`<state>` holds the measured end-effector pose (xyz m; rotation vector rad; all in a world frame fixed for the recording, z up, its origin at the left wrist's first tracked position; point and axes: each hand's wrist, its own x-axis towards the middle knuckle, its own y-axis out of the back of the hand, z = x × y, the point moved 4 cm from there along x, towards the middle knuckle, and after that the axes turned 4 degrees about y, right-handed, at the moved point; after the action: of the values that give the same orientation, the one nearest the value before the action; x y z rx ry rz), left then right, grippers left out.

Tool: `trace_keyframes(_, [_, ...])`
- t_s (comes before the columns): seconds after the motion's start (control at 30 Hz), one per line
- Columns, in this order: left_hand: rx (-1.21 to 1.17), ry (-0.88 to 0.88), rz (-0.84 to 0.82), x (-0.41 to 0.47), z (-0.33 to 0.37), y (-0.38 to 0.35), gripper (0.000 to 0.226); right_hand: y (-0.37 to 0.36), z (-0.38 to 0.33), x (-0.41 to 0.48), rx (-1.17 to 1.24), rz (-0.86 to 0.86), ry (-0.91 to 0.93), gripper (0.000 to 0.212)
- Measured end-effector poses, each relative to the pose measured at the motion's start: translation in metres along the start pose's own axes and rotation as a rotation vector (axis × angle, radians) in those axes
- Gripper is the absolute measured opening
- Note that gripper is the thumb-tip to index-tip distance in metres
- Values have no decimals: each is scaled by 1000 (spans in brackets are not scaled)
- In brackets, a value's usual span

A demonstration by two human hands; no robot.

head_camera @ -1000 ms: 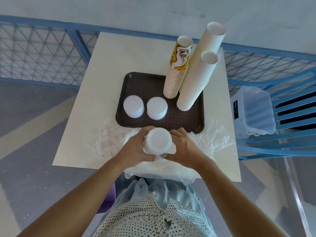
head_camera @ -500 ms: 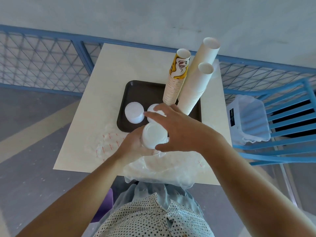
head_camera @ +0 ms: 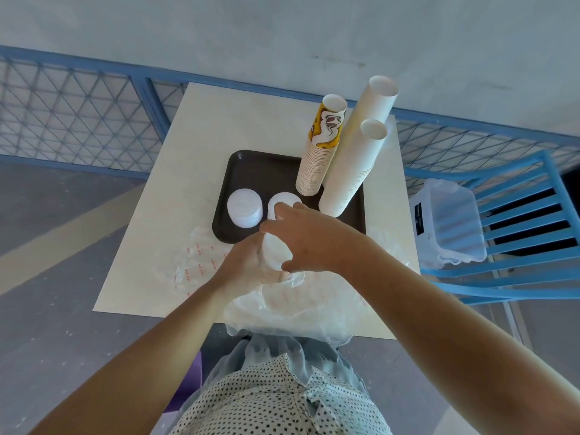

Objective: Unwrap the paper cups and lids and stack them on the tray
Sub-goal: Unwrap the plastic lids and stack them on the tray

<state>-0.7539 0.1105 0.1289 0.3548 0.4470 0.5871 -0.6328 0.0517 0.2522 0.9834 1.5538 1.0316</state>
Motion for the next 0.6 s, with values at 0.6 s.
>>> trace_keyframes(0.6, [-57,-21,-8,0,0,5,66,34,11,-3,61,85,-31,77])
